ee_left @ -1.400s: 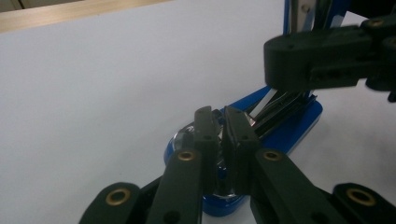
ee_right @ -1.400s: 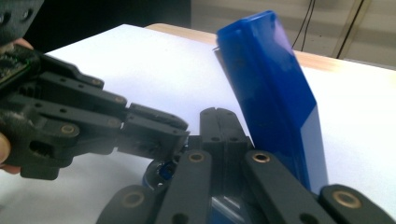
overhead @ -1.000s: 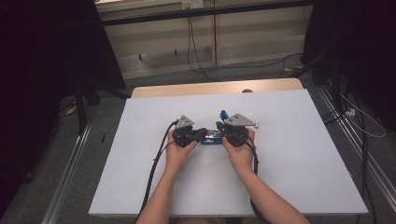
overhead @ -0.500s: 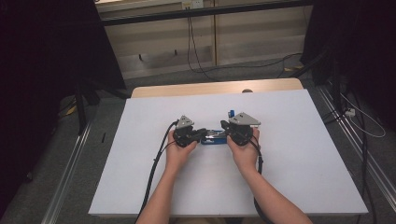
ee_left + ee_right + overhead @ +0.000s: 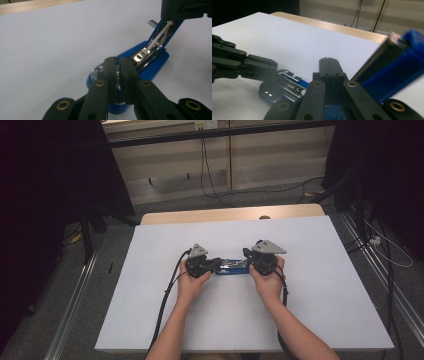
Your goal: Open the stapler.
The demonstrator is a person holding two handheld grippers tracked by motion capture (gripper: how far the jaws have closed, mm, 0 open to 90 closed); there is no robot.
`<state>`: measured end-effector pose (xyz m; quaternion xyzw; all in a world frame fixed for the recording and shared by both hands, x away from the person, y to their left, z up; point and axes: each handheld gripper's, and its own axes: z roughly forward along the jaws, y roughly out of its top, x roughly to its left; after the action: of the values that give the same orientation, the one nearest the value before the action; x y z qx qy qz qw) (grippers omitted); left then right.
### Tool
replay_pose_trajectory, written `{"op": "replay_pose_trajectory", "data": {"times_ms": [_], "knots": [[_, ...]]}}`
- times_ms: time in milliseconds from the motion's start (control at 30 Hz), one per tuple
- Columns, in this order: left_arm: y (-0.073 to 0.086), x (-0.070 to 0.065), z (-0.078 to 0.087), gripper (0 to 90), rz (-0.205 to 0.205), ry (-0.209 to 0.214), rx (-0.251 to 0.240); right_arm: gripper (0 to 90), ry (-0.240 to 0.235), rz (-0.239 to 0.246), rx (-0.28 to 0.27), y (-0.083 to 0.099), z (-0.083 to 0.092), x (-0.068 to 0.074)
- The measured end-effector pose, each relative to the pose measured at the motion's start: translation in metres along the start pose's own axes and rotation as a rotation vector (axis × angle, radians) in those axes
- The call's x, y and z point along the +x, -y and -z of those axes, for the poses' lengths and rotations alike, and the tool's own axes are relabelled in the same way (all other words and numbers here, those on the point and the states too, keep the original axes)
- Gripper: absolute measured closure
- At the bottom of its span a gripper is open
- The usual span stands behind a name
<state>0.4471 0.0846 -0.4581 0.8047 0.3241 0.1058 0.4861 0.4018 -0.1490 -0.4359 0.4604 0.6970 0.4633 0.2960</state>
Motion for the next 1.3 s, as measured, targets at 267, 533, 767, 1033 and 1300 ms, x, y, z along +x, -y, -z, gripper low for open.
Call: {"op": "replay_pose_trajectory", "data": {"times_ms": [267, 533, 767, 1033, 1300], "knots": [[0.0, 0.0, 0.0, 84.8, 0.0, 0.0, 0.003, 90.0, -0.009, 0.01, 0.003, 0.001, 0.001, -0.003], [0.0, 0.0, 0.0, 84.9, 0.0, 0.001, 0.002, 90.0, 0.009, 0.016, 0.026, 0.006, 0.001, -0.012], [0.0, 0.0, 0.0, 84.8, 0.0, 0.001, 0.004, 90.0, 0.012, -0.008, 0.036, 0.013, 0.003, -0.024], [0.0, -0.001, 0.0, 84.8, -0.004, -0.008, 0.003, 90.0, 0.011, 0.014, 0.058, 0.015, 0.0, -0.023], [0.0, -0.002, 0.001, 85.0, 0.003, -0.012, -0.007, 90.0, 0.015, -0.009, 0.065, 0.023, 0.001, -0.033]]}}
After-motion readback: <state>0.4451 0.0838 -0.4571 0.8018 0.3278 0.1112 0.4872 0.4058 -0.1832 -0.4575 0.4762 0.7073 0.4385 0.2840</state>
